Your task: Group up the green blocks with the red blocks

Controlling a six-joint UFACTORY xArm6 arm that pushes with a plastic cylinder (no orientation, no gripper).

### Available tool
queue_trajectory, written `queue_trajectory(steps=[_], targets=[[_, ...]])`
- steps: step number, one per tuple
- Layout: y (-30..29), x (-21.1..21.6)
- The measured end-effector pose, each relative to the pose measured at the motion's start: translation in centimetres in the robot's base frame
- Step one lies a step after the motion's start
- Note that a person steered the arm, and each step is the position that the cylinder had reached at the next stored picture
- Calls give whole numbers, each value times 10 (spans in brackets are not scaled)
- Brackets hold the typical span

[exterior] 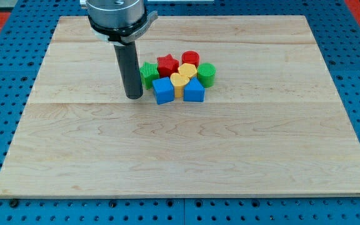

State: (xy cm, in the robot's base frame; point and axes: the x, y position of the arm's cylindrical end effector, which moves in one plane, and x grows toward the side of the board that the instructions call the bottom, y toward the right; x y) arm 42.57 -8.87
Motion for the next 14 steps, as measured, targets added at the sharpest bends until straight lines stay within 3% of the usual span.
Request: queue_trajectory(steps=[5,7,9,13,14], targets=[[-18,0],[1,31],[31,31],[-33,-41],[27,-52]])
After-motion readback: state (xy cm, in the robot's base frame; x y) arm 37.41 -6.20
